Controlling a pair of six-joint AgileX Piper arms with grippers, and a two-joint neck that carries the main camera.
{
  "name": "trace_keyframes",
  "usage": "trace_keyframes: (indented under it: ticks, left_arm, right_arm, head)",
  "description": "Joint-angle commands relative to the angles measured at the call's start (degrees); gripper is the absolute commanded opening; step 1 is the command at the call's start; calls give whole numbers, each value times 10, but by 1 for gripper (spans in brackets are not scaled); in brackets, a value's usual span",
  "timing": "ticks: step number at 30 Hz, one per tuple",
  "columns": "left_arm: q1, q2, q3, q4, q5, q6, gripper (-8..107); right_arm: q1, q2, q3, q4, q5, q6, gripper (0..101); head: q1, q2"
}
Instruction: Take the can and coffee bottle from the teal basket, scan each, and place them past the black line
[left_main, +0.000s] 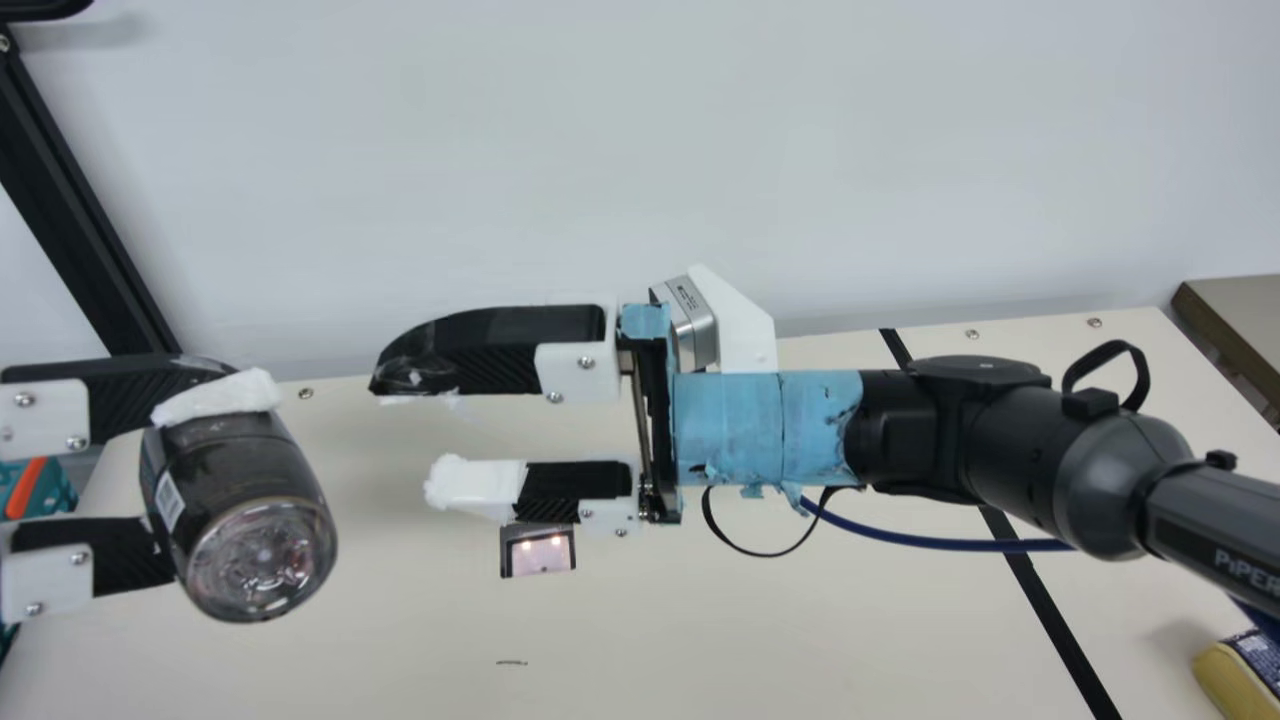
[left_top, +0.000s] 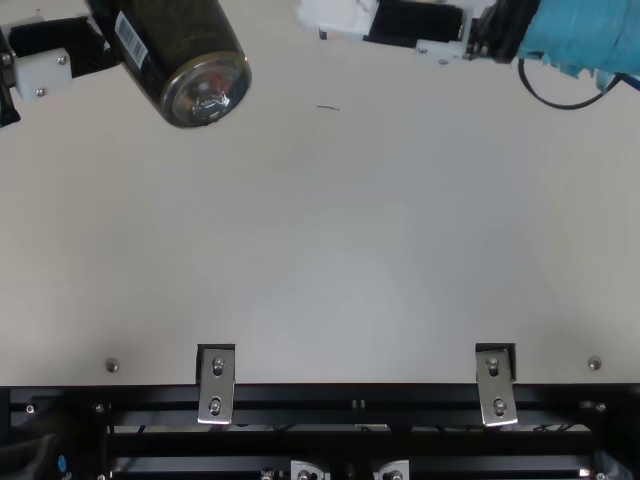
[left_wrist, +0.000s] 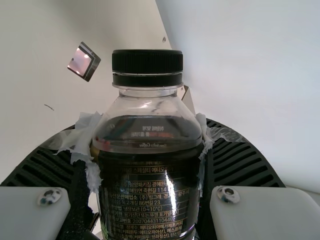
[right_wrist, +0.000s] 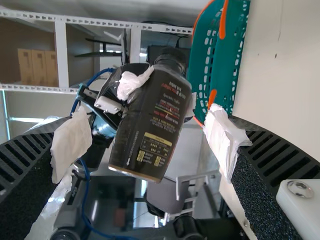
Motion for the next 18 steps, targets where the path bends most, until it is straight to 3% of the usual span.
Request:
trace_keyframes:
  ticks: [1, 9, 12, 13, 18]
  left_arm:
    - [0, 0, 0, 0, 0, 0, 10]
    - [0, 0, 0, 0, 0, 0, 10]
    - [0, 0, 0, 0, 0, 0, 10]
    - [0, 0, 0, 0, 0, 0, 10]
    - [0, 0, 0, 0, 0, 0, 10]
  right_arm:
    - [7, -2, -35, 15, 2, 57, 101]
    - [2, 16, -188, 15, 2, 283, 101]
    - [-9, 29, -184, 15, 2, 298, 101]
    - [-4, 24, -181, 18, 5, 254, 101]
    - [-9, 30, -193, 13, 3, 299, 101]
  head:
    - [-21, -4]
    - [-21, -4]
    - [-21, -4]
    - [-21, -4]
    - [-21, -4]
